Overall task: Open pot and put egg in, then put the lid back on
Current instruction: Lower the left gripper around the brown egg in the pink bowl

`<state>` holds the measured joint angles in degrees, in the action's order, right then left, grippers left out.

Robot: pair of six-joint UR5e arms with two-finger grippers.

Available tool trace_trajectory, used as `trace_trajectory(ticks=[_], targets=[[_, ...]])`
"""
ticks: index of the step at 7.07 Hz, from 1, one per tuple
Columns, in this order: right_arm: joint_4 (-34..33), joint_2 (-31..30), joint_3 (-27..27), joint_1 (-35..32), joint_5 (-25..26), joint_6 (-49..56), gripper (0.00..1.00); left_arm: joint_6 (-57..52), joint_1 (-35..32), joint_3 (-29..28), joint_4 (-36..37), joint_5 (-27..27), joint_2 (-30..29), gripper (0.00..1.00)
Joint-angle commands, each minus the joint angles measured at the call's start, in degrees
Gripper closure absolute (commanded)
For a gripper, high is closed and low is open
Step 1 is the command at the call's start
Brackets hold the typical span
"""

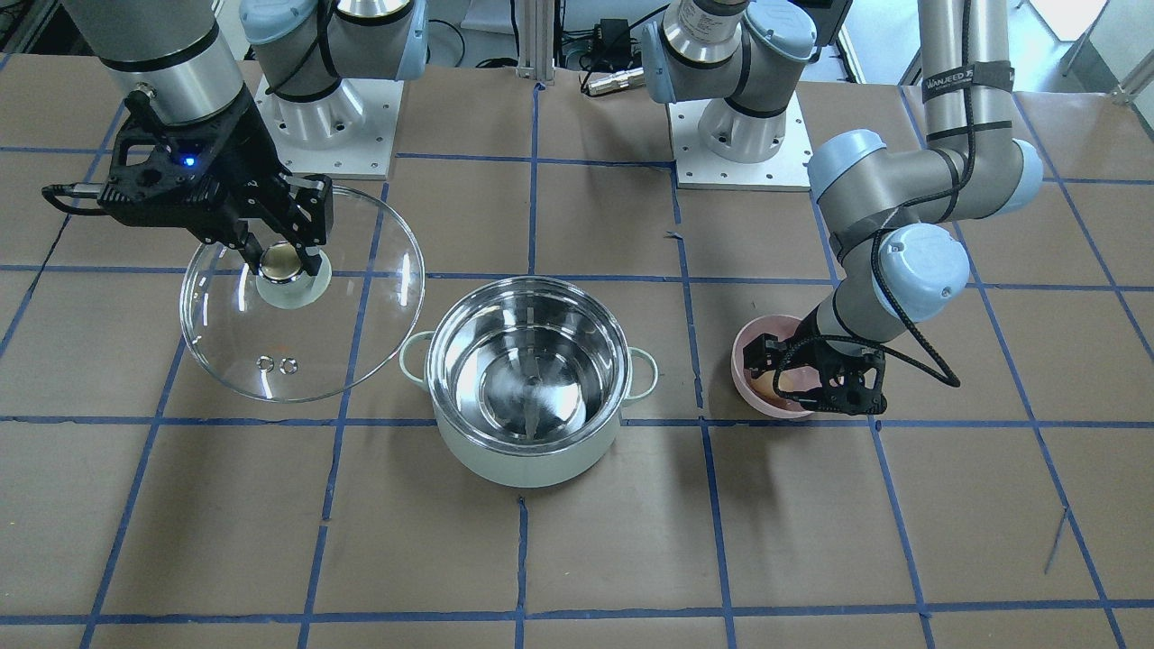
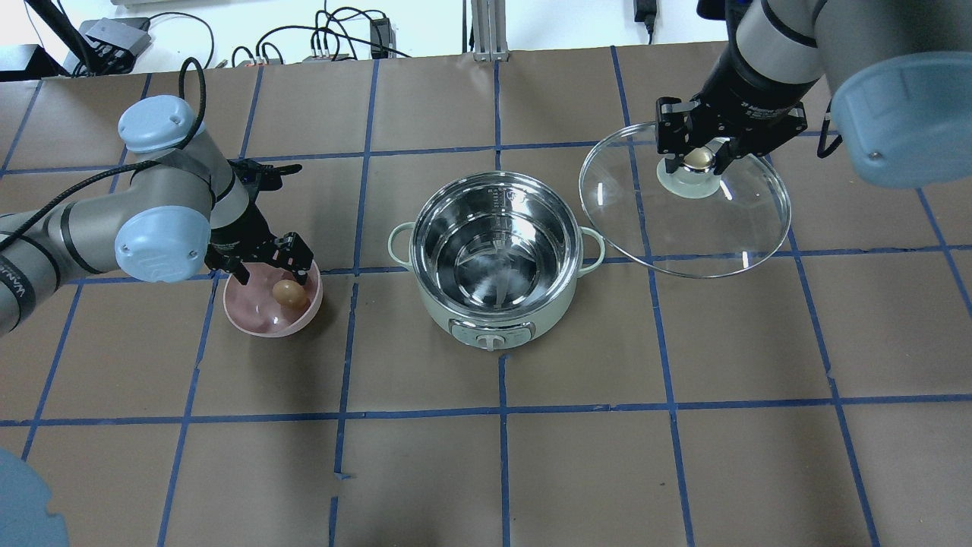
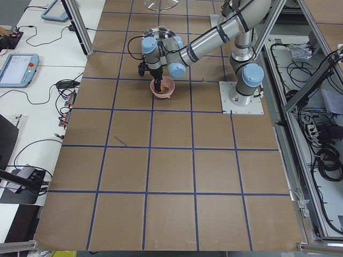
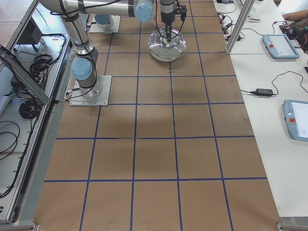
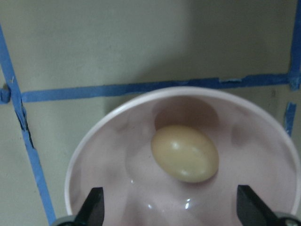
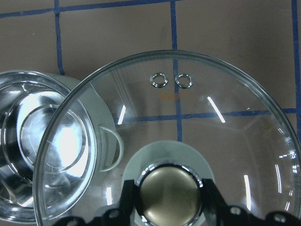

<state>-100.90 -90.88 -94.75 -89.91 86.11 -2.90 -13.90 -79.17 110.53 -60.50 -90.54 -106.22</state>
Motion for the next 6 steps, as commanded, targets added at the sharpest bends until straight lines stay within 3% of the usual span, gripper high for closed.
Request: trace_trajectory(ticks=[1, 6], targets=[[0.0, 0.0, 0.0, 0.0, 0.0, 0.1, 0.66, 0.0, 0.0, 0.2, 1.6, 0.5, -0.4, 0.02], [0.0, 0.0, 0.0, 0.1, 0.0, 0.4, 0.66, 0.1, 0.2, 2.4, 3.3, 0.4, -0.3, 0.02]])
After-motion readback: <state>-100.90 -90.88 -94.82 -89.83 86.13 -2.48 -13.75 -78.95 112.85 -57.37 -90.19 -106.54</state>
